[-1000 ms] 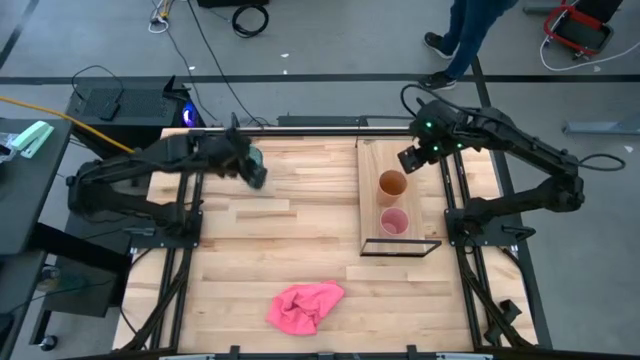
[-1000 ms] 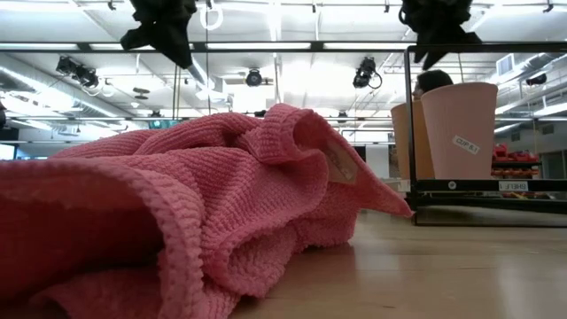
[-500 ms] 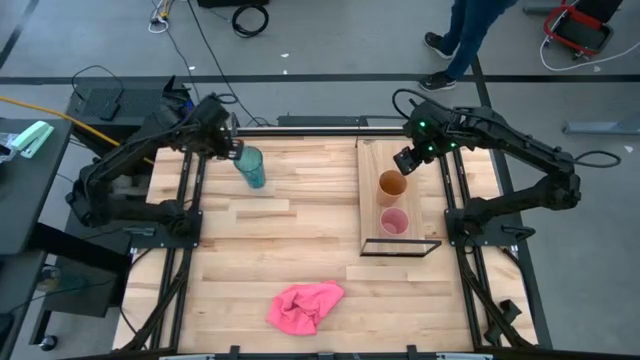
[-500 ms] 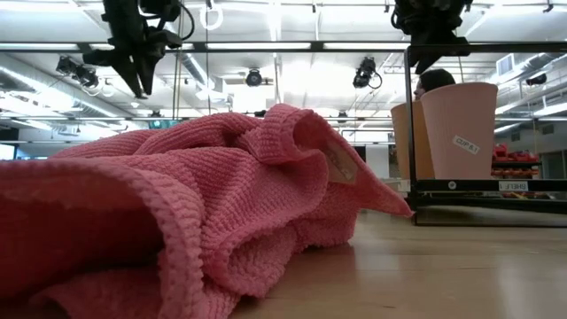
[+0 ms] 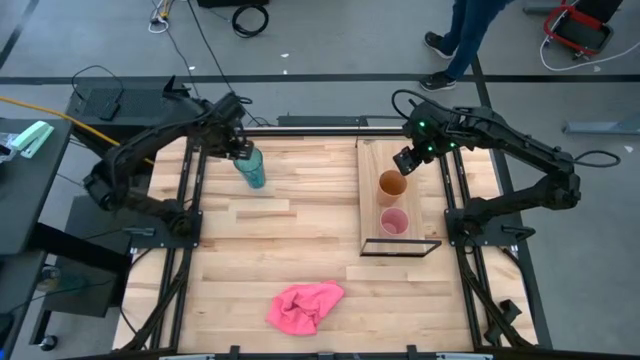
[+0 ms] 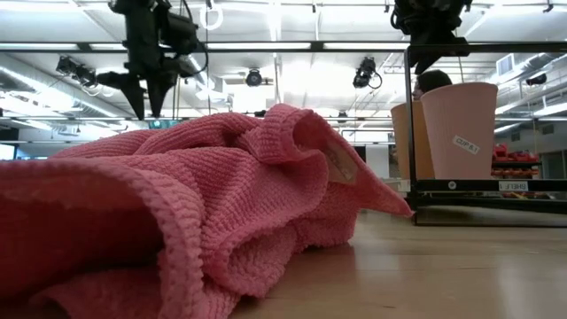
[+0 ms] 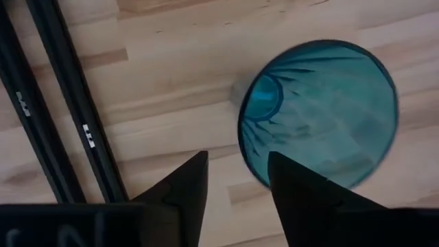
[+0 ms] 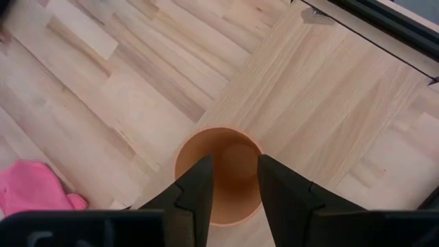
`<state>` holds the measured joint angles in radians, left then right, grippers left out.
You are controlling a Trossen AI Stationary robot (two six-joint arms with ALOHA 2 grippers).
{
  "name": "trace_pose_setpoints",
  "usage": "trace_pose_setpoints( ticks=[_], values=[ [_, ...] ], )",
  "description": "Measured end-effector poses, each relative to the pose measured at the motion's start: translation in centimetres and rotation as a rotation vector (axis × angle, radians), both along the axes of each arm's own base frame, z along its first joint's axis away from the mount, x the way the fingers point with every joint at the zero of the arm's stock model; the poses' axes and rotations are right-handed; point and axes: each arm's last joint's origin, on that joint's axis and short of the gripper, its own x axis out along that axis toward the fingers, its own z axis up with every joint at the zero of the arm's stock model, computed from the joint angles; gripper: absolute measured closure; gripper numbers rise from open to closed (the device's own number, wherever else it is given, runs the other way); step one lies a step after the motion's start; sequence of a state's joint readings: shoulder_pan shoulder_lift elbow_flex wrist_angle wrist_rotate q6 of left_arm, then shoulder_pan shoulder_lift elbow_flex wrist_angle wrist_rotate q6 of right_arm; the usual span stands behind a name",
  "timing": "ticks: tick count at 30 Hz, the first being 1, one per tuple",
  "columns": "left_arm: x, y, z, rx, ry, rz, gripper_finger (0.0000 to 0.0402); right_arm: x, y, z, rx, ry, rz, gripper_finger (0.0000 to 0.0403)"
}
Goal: Stack small to large cups/mugs on shelf
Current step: Put the blue cup on the shelf
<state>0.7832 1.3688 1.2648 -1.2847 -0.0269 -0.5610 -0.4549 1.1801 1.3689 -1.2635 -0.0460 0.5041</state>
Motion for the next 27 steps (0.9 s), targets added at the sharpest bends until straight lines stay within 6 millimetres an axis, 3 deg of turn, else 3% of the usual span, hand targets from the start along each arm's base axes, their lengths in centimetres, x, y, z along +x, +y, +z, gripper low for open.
trace_pose_setpoints(
  ticks=[14,20,27],
  values=[
    [2.3,2.7,-3.7,-0.086,0.06,-0.027,0.0251,0.0,0.0,0.0,0.0,0.001,0.0,0.0281],
    [2.6,2.9,-3.9,-0.086,0.035,-0.047,0.0296,0.0,0.0,0.0,0.0,0.002,0.002,0.0281],
    [2.7,2.9,-3.8,-0.079,0.02,-0.054,0.0377,0.0,0.0,0.0,-0.001,0.002,0.003,0.0281]
  ],
)
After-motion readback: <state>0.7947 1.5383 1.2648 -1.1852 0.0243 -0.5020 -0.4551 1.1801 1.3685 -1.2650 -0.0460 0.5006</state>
